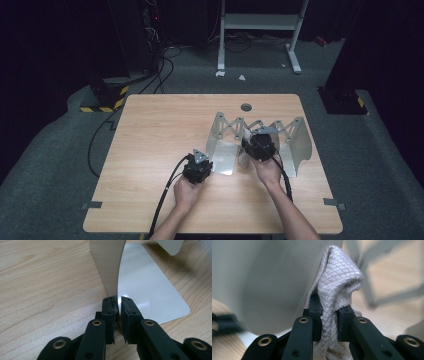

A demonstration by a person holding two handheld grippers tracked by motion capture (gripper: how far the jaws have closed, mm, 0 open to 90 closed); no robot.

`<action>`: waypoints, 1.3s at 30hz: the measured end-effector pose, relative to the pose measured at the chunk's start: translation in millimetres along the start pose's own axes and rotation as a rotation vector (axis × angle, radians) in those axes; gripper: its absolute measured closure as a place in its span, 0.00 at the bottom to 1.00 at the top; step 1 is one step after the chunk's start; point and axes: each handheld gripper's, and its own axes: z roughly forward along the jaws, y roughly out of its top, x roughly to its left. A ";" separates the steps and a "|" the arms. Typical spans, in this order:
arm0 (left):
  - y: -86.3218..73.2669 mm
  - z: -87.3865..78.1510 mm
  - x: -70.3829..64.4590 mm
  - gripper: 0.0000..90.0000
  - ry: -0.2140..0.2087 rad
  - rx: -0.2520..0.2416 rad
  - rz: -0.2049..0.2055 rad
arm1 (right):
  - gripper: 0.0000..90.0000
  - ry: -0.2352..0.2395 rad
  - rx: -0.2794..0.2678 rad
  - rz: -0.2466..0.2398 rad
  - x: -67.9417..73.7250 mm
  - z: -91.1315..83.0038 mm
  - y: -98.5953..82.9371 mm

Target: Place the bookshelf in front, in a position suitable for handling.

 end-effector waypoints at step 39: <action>0.0 0.1 -1.3 0.89 0.008 -0.002 0.010 | 0.86 0.039 0.074 -0.004 -5.4 20.8 -11.1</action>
